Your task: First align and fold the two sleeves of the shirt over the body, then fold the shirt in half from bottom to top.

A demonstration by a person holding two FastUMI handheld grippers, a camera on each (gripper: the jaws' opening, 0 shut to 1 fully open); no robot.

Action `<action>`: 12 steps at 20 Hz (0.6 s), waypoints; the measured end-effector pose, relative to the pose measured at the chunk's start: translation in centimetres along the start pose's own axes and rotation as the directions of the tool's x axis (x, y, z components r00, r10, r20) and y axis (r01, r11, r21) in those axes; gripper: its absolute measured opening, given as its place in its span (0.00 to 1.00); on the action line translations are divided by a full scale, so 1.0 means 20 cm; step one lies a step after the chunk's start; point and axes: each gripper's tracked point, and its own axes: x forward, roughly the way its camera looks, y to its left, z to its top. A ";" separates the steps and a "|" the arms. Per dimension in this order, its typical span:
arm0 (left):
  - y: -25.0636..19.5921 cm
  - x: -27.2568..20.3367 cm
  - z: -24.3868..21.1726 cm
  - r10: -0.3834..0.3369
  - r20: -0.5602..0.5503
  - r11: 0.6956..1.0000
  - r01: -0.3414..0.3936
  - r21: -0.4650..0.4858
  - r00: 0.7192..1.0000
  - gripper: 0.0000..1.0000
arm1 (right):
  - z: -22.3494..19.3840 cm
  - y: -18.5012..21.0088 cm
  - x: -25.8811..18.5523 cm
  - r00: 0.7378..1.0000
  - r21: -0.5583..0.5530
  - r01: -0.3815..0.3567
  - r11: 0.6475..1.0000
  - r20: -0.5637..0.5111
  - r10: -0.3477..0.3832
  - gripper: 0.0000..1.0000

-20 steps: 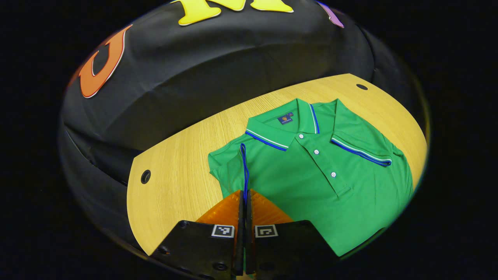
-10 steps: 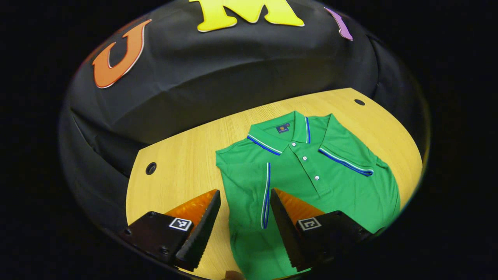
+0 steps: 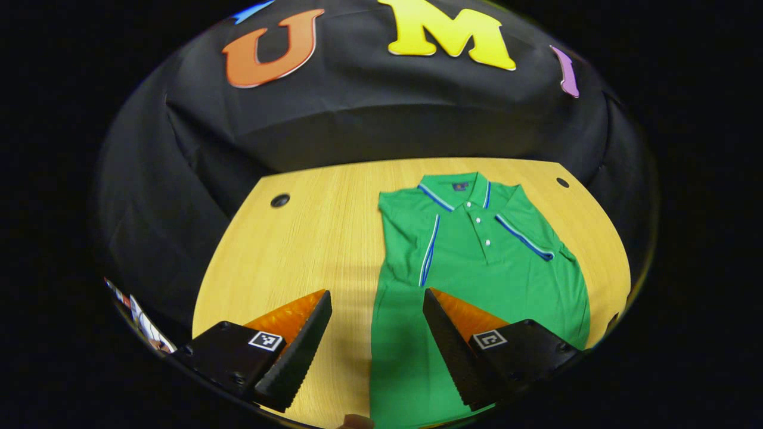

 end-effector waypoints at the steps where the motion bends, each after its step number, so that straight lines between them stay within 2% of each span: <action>1: 0.02 -0.02 -0.10 -0.001 -0.039 1.000 0.000 -0.020 0.999 1.00 | -0.09 -0.02 0.04 0.999 -0.013 0.001 1.000 -0.044 -0.002 0.96; 2: 0.03 -0.04 -0.20 -0.002 -0.074 1.000 0.000 -0.030 0.997 1.00 | -0.17 -0.02 0.07 0.997 -0.018 0.000 1.000 -0.082 -0.002 0.96; 3: 0.07 -0.06 -0.29 0.012 -0.098 0.999 -0.016 -0.036 0.995 1.00 | -0.25 -0.04 0.11 0.992 -0.025 0.009 1.000 -0.128 -0.013 0.90; 4: 0.08 -0.08 -0.37 0.016 -0.125 0.999 -0.022 -0.046 0.992 0.99 | -0.35 -0.06 0.14 0.983 -0.038 0.022 0.999 -0.180 -0.028 0.96; 5: 0.07 -0.11 -0.46 0.005 -0.154 0.998 -0.014 -0.058 0.988 1.00 | -0.42 -0.06 0.16 0.976 -0.045 0.021 0.999 -0.217 -0.031 0.95; 6: 0.06 -0.14 -0.55 -0.010 -0.187 0.997 -0.003 -0.071 0.982 1.00 | -0.50 -0.06 0.17 0.964 -0.061 0.014 0.998 -0.264 -0.030 1.00; 8: 0.04 -0.21 -0.70 -0.035 -0.246 0.997 0.016 -0.081 0.969 1.00 | -0.64 -0.06 0.18 0.943 -0.088 -0.004 0.996 -0.333 -0.026 0.91; 9: 0.03 -0.23 -0.78 -0.037 -0.273 0.997 0.016 -0.080 0.961 1.00 | -0.71 -0.06 0.17 0.931 -0.094 -0.017 0.995 -0.363 -0.019 0.96; 12: -0.01 -0.29 -0.95 -0.055 -0.349 0.995 0.023 -0.095 0.935 1.00 | -0.85 -0.08 0.15 0.901 -0.092 -0.024 0.995 -0.433 -0.018 0.96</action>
